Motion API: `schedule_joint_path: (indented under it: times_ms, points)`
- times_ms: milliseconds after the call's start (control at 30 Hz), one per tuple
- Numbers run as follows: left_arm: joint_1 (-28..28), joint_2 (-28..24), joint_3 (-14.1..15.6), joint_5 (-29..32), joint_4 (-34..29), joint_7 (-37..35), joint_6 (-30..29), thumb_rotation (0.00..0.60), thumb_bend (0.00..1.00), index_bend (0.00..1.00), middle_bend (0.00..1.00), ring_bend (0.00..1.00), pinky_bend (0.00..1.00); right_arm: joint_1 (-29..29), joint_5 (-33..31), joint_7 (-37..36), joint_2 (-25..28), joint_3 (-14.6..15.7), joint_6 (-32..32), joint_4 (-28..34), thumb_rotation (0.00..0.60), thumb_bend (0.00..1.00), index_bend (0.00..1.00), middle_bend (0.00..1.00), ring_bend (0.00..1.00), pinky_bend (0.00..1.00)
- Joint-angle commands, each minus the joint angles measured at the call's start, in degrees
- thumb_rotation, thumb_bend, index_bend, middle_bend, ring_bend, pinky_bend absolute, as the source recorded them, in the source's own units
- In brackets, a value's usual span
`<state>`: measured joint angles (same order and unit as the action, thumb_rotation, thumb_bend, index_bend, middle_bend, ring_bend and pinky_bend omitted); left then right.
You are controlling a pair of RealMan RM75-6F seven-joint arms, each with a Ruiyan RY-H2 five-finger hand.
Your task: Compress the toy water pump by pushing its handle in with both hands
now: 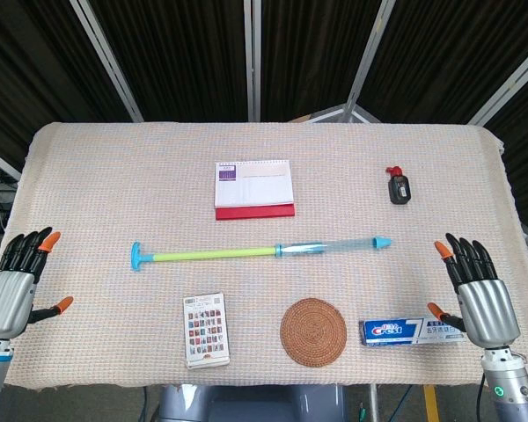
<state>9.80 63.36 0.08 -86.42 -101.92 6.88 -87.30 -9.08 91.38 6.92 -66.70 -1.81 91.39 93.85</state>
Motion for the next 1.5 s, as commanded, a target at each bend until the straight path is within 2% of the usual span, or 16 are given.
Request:
schedule_joint_path:
  times_ms: [33,233,267,300,333,367,400,433,500,533,600,700,833,967,1267,1500]
  points:
    - [-0.1,0.0,0.0,0.1,0.0,0.0,0.3,0.6,0.0,0.0,0.0,0.0,0.0,0.2,-0.1,-0.3,-0.1,-0.1,-0.1,-0.1,0.6,0.0,0.0,0.0,0.0,0.0]
    - [-0.3,-0.1,-0.1,0.1,-0.3,-0.3,0.9,0.6,0.0,0.0,0.0,0.0,0.0,0.1,-0.3,-1.2,-0.3,-0.1,-1.3,-0.9,0.6,0.0,0.0,0.02,0.0,0.0]
    - [-0.2,-0.1,-0.2,0.2,-0.4,-0.3,1.1,0.6,0.0,0.0,0.0,0.0,0.0,0.0,-0.5,-1.5,-0.3,-0.2,-1.6,-1.0,0.6,0.0,0.0,0.06,0.02,0.0]
    - [-0.2,-0.1,-0.3,0.3,-0.4,-0.3,1.2,0.6,0.0,0.0,0.0,0.0,0.0,-0.2,-0.7,-1.8,-0.5,-0.4,-2.1,-1.0,0.6,0.0,0.0,0.19,0.11,0.0]
    - [-0.1,0.0,-0.4,0.4,-0.4,-0.2,1.4,0.6,0.0,0.0,0.0,0.0,0.0,-0.5,-1.0,-2.1,-0.7,-0.6,-2.7,-1.1,0.6,0.0,0.0,0.38,0.27,0.07]
    - [0.0,0.1,-0.6,0.7,-0.2,-0.1,1.7,0.6,0.0,0.0,0.0,0.0,0.0,-1.2,-1.7,-2.5,-1.0,-0.9,-4.1,-1.2,0.6,0.0,0.0,0.52,0.41,0.17]
    - [0.1,0.2,-0.7,0.9,-0.1,0.0,2.0,0.6,0.0,0.0,0.0,0.0,0.0,-1.9,-2.3,-2.8,-1.2,-1.2,-5.4,-1.2,0.6,0.0,0.0,0.69,0.62,0.38]
    - [0.3,0.3,-0.9,1.3,0.2,-0.1,2.6,0.6,0.0,0.0,0.0,0.0,0.0,-3.0,-3.2,-3.7,-1.3,-1.7,-7.7,-1.0,0.6,0.0,0.0,0.81,0.78,0.64]
    - [0.5,0.5,-1.1,2.0,0.6,-0.1,3.3,0.6,0.0,0.0,0.0,0.0,0.0,-5.1,-4.8,-5.8,-1.5,-2.3,-11.9,-0.6,0.6,0.0,0.01,0.94,0.95,0.91]
    - [0.7,0.6,-1.3,2.4,1.0,-0.2,3.8,0.6,0.0,0.0,0.0,0.0,0.0,-6.8,-5.9,-7.5,-1.5,-2.8,-15.4,-0.4,0.6,0.0,0.02,0.98,0.99,0.99]
    - [1.0,0.7,-1.5,2.8,1.5,-0.2,4.4,0.6,0.0,0.0,0.0,0.0,0.0,-9.2,-7.7,-8.8,-1.4,-3.5,-20.2,-0.5,0.6,0.0,0.06,1.0,1.0,1.0]
    - [1.3,0.8,-1.9,3.3,2.0,-0.5,5.2,0.6,0.0,0.0,0.0,0.0,0.0,-13.5,-10.2,-5.6,-3.0,-5.2,-26.4,-3.3,0.6,0.0,0.12,1.0,1.0,1.0]
    - [1.6,0.9,-2.3,4.0,2.1,-0.2,6.1,0.6,0.0,0.0,0.0,0.0,0.0,-18.2,-14.9,-0.4,-8.0,-7.3,-32.8,-8.8,0.6,0.0,0.2,1.0,1.0,1.0]
    - [1.7,1.2,-2.4,4.4,2.2,0.4,6.6,0.6,0.0,0.0,0.0,0.0,0.0,-21.5,-18.1,3.4,-12.8,-8.3,-36.5,-14.7,0.6,0.0,0.24,1.0,1.0,1.0]
    - [2.3,2.3,-2.9,5.9,3.6,2.5,8.0,0.6,0.0,0.0,0.0,0.0,0.0,-25.8,-21.5,6.2,-20.9,-9.7,-39.9,-24.2,0.6,0.03,0.31,1.0,1.0,1.0]
    - [2.5,2.8,-3.2,6.7,4.3,2.6,8.7,0.6,0.0,0.0,0.0,0.0,0.0,-27.8,-22.2,7.7,-25.1,-9.6,-40.9,-31.3,0.6,0.13,0.35,1.0,1.0,1.0]
